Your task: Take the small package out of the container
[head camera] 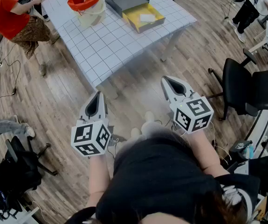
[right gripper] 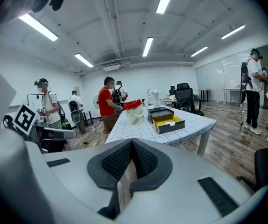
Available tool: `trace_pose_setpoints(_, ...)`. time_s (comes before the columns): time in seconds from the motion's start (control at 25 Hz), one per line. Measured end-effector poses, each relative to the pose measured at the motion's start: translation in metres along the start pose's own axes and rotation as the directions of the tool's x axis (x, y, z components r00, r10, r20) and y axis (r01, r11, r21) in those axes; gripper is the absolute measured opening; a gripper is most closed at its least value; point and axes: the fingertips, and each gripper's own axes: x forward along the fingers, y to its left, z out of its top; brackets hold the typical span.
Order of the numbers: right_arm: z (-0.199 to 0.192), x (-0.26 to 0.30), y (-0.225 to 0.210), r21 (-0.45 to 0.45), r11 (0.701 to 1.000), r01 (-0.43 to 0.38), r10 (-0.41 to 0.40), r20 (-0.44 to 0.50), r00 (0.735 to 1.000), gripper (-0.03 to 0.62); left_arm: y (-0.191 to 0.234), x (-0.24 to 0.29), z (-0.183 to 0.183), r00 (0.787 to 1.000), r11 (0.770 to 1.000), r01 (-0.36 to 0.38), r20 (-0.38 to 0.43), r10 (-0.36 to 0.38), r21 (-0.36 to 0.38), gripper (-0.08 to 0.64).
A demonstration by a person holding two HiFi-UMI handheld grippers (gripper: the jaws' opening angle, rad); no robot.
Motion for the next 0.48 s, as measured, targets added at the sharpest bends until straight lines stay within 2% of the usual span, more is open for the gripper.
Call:
trace_pose_setpoints(0.28, 0.008, 0.021, -0.029, 0.059, 0.997, -0.048, 0.047, 0.014, 0.999, 0.015, -0.013, 0.026, 0.013, 1.000, 1.000, 0.005, 0.021, -0.006, 0.028, 0.028)
trace_pose_setpoints(0.48, 0.015, 0.039, -0.047, 0.030, 0.994, -0.101, 0.101, -0.011, 0.995, 0.015, -0.025, 0.055, 0.022, 1.000, 1.000, -0.002, 0.007, 0.002, 0.015, 0.028)
